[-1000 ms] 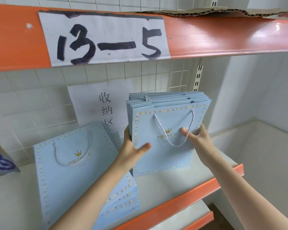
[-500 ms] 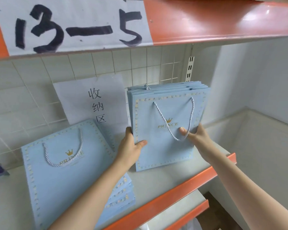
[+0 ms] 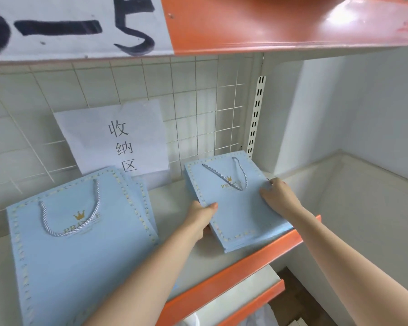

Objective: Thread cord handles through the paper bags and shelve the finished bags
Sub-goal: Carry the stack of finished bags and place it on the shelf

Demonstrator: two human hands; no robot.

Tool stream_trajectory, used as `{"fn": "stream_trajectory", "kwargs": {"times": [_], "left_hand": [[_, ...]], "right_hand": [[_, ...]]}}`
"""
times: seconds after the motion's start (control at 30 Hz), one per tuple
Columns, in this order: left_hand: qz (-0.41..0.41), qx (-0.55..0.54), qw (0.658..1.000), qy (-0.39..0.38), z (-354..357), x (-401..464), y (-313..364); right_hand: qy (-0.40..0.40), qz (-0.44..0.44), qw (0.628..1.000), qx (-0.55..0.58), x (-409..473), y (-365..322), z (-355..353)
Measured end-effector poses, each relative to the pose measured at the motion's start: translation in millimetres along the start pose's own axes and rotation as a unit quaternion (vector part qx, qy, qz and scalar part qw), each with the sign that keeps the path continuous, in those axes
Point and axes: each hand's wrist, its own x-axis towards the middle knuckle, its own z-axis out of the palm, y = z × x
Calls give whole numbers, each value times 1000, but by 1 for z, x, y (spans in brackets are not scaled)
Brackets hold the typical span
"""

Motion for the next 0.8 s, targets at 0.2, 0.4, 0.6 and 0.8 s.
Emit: {"fn": "stream_trajectory", "kwargs": {"times": [0.2,0.4,0.6,0.8], "left_hand": [[23,91,995,16,12,0,4],[127,479,868,-33,-13,-33,36],[288,458,825,165,-91,-91,64],[303,447,732,416,-214,-122,28]], "right_hand": [[13,-1,992,-125,-8,1,12],[120,-31,986,-109,-22,-15,10],[54,-301,950,68,-66,-92,29],[-212,-256,937,102,-115,-152,96]]}}
